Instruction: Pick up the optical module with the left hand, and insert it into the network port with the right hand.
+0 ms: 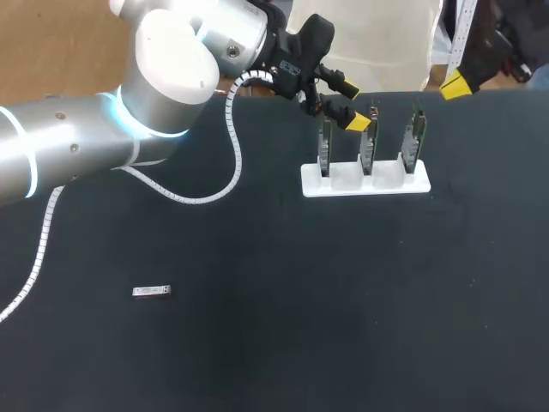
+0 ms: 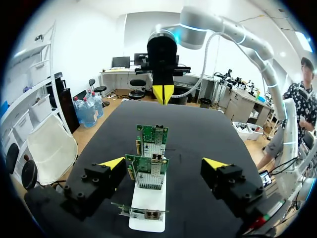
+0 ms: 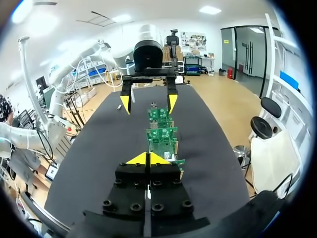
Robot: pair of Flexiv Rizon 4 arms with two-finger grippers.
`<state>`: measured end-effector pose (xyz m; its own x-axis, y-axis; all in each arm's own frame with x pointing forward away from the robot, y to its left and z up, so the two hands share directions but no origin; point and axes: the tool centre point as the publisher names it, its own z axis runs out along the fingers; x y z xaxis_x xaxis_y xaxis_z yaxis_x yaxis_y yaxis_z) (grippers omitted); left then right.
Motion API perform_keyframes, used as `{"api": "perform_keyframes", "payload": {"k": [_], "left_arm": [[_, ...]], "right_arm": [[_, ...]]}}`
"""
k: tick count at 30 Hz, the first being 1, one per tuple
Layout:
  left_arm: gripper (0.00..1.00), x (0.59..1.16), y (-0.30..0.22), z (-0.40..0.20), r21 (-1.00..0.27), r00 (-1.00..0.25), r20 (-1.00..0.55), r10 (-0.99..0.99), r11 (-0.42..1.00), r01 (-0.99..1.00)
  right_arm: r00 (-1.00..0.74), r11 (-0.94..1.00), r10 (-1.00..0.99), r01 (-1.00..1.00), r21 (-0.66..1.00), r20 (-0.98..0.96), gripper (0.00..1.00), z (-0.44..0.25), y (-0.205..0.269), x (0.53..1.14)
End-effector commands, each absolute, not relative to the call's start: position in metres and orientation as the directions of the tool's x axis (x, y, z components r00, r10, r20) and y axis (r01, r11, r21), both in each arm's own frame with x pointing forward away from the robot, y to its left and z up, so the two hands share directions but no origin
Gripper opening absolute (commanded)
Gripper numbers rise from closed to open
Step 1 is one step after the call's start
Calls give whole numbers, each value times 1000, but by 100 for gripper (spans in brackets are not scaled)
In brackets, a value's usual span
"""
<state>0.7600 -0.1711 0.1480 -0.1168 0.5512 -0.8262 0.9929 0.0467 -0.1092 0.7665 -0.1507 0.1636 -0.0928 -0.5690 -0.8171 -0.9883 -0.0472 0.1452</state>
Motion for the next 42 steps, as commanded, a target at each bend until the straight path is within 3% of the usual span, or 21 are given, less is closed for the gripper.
{"api": "perform_keyframes", "payload": {"k": [1, 17, 18, 42], "left_arm": [[100, 762, -172, 149, -112, -118, -823, 556, 44, 993], [100, 762, -172, 149, -112, -118, -823, 556, 44, 993], [100, 762, -172, 149, -112, -118, -823, 556, 44, 993], [100, 762, -172, 149, -112, -118, -823, 556, 44, 993]], "right_arm": [[-104, -37, -563, -988, 151, -820, 0, 159, -150, 766], [-135, 13, -570, -988, 155, -810, 0, 154, -147, 766], [-135, 13, -570, -988, 155, -810, 100, 154, -147, 766], [-135, 13, -570, -988, 155, -810, 100, 154, -147, 766]]}}
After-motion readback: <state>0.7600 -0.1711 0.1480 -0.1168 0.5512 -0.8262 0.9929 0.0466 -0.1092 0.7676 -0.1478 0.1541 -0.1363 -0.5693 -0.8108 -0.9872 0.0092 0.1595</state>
